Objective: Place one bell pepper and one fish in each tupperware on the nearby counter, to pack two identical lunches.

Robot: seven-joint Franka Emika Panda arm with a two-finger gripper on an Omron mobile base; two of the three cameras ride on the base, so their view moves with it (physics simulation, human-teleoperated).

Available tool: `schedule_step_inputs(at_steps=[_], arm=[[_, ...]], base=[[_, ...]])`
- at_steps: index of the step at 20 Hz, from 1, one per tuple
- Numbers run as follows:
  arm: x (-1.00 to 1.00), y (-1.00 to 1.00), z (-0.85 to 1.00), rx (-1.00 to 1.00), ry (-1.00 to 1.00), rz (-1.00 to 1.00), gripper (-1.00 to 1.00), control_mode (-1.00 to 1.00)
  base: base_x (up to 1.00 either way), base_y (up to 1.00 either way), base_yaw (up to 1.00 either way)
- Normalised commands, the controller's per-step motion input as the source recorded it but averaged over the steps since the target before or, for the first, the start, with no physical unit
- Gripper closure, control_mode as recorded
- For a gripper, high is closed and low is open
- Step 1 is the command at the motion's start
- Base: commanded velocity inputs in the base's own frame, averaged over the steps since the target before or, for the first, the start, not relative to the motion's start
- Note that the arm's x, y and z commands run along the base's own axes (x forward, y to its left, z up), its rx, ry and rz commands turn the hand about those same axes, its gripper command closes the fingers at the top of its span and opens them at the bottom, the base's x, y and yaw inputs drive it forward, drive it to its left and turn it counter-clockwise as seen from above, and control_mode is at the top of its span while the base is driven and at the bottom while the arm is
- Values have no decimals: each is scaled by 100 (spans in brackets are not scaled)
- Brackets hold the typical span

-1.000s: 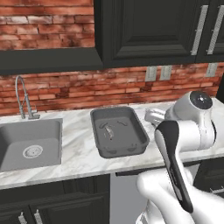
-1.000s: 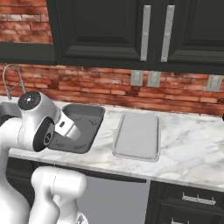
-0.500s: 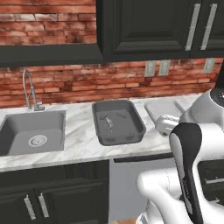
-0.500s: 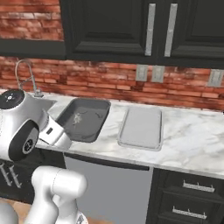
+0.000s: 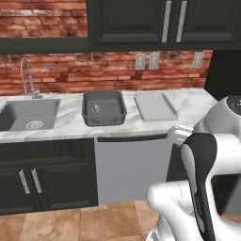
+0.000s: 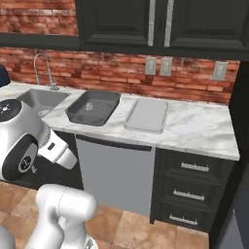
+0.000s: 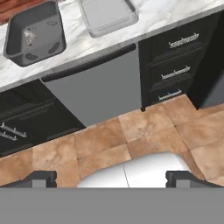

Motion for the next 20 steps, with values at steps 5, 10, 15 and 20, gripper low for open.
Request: schedule_step_inputs(at_steps=[5, 10, 15, 20], arm=[[0, 0, 0, 0, 0, 0, -100, 100], [0, 0, 0, 0, 0, 0, -100, 100], [0, 0, 0, 0, 0, 0, -100, 100], [0, 0, 0, 0, 0, 0, -100, 100]], base=[[-48, -93, 1], [-91, -19, 15], [-100, -30, 16], [-73, -97, 1]])
